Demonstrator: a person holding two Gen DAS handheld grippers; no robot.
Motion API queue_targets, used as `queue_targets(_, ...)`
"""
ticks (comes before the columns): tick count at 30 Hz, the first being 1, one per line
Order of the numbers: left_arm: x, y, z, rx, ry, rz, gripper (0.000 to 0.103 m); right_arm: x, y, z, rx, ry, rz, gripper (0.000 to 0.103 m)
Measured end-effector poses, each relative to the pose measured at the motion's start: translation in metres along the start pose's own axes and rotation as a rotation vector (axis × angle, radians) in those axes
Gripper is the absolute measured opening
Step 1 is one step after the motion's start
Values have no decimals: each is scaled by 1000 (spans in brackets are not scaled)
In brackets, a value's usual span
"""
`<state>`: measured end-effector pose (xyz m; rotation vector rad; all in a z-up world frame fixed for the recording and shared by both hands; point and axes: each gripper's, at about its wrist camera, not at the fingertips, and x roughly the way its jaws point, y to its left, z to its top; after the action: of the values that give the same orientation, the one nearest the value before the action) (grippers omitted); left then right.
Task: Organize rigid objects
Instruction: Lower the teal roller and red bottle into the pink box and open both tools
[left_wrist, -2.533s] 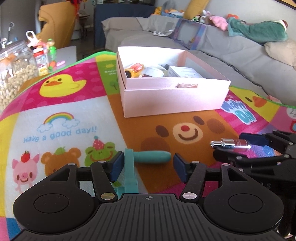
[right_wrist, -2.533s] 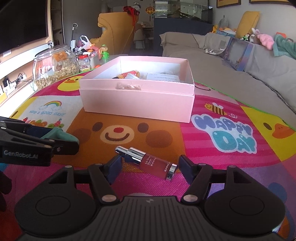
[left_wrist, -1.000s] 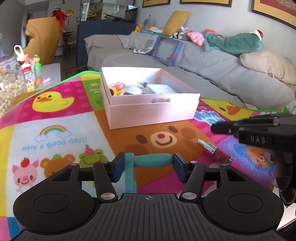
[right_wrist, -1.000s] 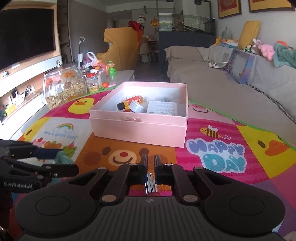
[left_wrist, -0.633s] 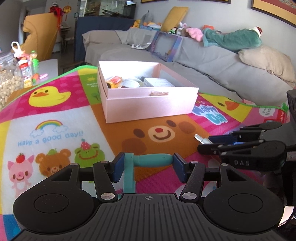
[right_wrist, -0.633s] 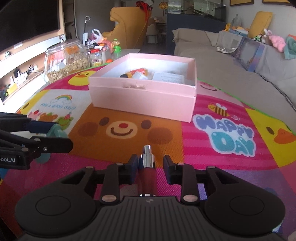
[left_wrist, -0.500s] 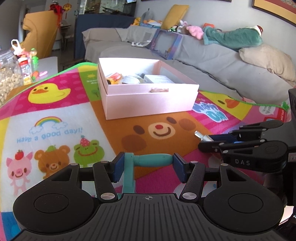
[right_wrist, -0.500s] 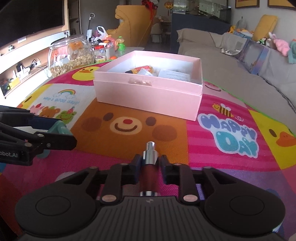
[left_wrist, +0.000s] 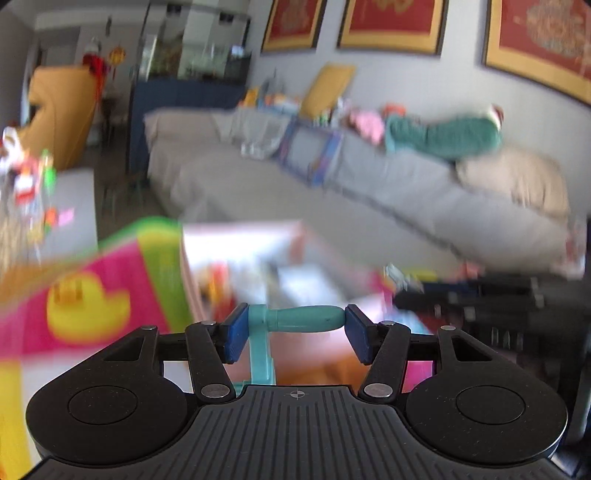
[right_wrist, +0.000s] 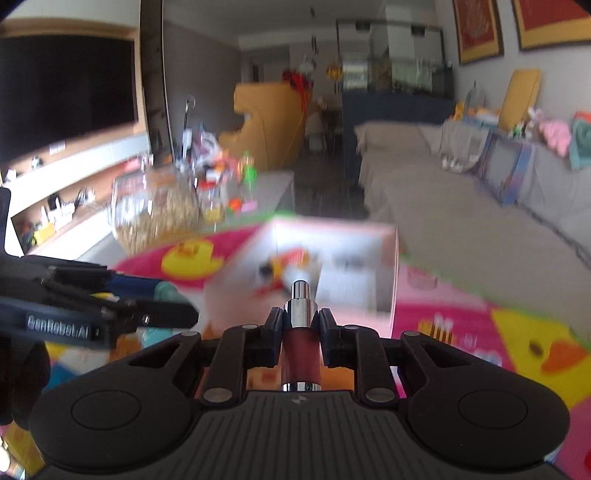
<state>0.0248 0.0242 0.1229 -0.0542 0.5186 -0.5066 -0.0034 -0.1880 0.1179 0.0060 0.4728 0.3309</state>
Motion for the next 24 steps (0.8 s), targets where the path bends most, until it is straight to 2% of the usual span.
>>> queue_targets(3,30,12,43,12,-21,-13,60,25,-5,24,18,-28,-13,20)
queue_targets(7,88,36,77,-94,52,-52,61,71,-16,46,47,2,-76,20)
queue_targets(11,132,45,76,-99,111,-21,58,96,-26,47,81,42,-106,22)
queue_targets(14,149,53,62,-111,144,-30,58,98,-28,36,83,51,-111,36)
queue_targets(16,149,59,54,-129,136,-41,58,98,-28,27,67,60,-126,37)
queue_targets(18,133,62,46,-138,85,-41,58,95,-29,20,59,67,-141,37)
queue_targets(21,86,58,29,-111,-4,-23,58,78,-30,9,76,58,-134,37)
queue_targets(24,38,47,6,-56,-11,38,58,59,-30,0,108,58,-135,42)
